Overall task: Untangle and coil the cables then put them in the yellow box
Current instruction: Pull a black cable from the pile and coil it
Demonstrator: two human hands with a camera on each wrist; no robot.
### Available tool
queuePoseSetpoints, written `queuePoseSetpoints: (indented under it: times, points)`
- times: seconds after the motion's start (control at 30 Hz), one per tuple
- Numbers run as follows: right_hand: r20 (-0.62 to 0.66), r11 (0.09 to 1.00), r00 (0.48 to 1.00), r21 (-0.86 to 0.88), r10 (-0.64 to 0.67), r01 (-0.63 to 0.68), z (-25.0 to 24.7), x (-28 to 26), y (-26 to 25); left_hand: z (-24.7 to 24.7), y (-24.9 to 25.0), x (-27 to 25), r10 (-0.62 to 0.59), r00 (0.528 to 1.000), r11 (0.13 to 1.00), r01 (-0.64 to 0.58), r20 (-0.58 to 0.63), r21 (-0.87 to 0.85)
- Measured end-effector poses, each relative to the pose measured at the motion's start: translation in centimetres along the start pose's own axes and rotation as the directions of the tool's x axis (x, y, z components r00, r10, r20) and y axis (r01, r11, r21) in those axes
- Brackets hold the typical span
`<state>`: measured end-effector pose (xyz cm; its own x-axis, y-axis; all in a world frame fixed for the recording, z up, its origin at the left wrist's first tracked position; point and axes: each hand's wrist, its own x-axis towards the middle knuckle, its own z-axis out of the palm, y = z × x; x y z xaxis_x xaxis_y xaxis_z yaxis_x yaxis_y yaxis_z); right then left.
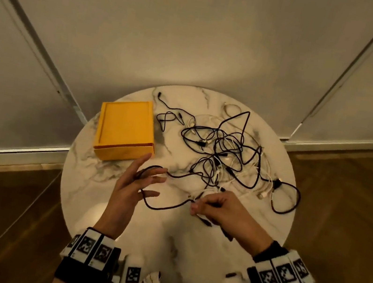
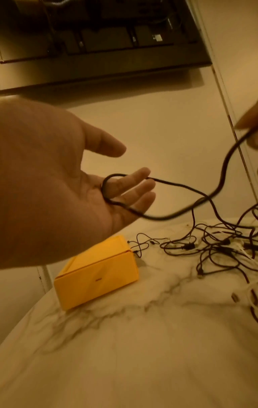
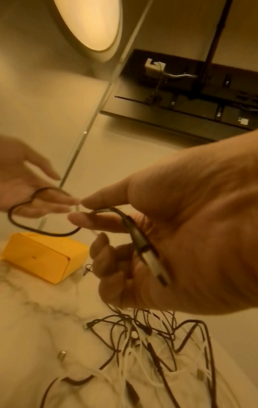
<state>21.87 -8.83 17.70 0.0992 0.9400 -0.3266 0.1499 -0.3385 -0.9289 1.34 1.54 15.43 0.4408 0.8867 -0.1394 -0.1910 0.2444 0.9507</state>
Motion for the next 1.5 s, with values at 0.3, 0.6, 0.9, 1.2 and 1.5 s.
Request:
queuePoseSetpoints:
  times: [0.3,0.6,0.9,1.2,1.5]
  points:
    - [0.075,0.872,0.997,-0.49,0.021,0.019,3.6,2.7,0.8,1.0,2.1,1.0,0.07,0.998,0.993,-0.07,0.007,0.098]
    - [-0.15,0.644,0.893,-0.743,-0.425,0.182,3.1,2.8,-3.4,2.5,3.0,0.7,0.078,0.996,0.986,-0.084,0.044,0.145]
    - [-0.178,0.926,0.924,-0.236,-0.339,0.295,0.3,3.3,-5.6,1.8,1.0,0.9,0.106,0.989,0.891,-0.14,0.102,0.433]
    - [-0.479,0.954,0.825,-0.163,-0.299,0.25,-6.8,3.0,-3.5,-1.4,0.7,0.5,-0.079,0.988,0.763,-0.025,0.132,0.646]
    - [-0.235,0.708,0.957,-0.704,-0.168,-0.048,-4.1,4.0,0.0,-1.7,1.3,-0.9,-0.184,0.981,0.983,0.184,0.068,0.003]
